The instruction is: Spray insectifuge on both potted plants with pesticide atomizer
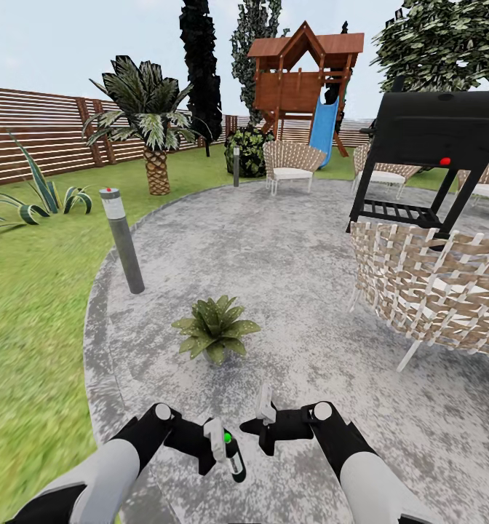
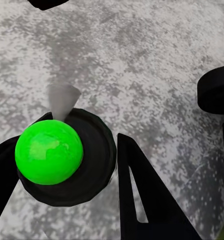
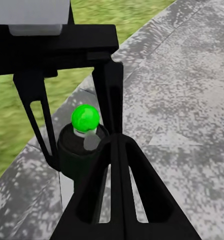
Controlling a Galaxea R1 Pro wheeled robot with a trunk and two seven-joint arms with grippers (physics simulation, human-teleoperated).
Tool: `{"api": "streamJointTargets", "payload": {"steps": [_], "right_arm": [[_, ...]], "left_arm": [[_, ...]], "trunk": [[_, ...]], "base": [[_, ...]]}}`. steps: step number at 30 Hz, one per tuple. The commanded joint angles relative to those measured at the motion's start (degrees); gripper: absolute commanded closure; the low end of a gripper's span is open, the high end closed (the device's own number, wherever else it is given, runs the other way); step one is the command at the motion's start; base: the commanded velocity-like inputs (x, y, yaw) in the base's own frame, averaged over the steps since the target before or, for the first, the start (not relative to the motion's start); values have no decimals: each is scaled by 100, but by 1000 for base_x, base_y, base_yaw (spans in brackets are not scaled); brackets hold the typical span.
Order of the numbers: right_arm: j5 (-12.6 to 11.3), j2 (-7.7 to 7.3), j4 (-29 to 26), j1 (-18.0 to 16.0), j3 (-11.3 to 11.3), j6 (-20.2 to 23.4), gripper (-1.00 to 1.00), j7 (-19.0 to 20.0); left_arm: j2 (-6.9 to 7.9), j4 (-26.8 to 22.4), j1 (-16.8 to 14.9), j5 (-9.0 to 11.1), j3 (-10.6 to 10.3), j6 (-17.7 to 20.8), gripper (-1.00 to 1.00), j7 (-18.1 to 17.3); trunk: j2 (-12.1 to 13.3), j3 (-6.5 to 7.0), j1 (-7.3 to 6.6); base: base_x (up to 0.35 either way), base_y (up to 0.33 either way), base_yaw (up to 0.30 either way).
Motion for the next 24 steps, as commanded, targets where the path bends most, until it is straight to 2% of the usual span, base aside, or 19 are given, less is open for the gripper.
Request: {"api": "streamJointTargets", "payload": {"steps": [1,19,24], "right_arm": [[47,9,-6,-3,-53,-21,100,28],[47,9,-6,-3,-50,-21,100,28],[46,9,-5,-5,-52,-21,100,28]], "left_arm": [[-5,-7,-7,-46,50,-26,100,-32],[-118,-24,-11,-34,66,-17,100,31],[-116,-27,-11,55,63,-17,100,32]], "trunk": [[-2,-5,-1],[-2,-5,-1],[-2,-5,-1]], "base": [[0,0,0],[0,0,0],[0,0,0]]}}
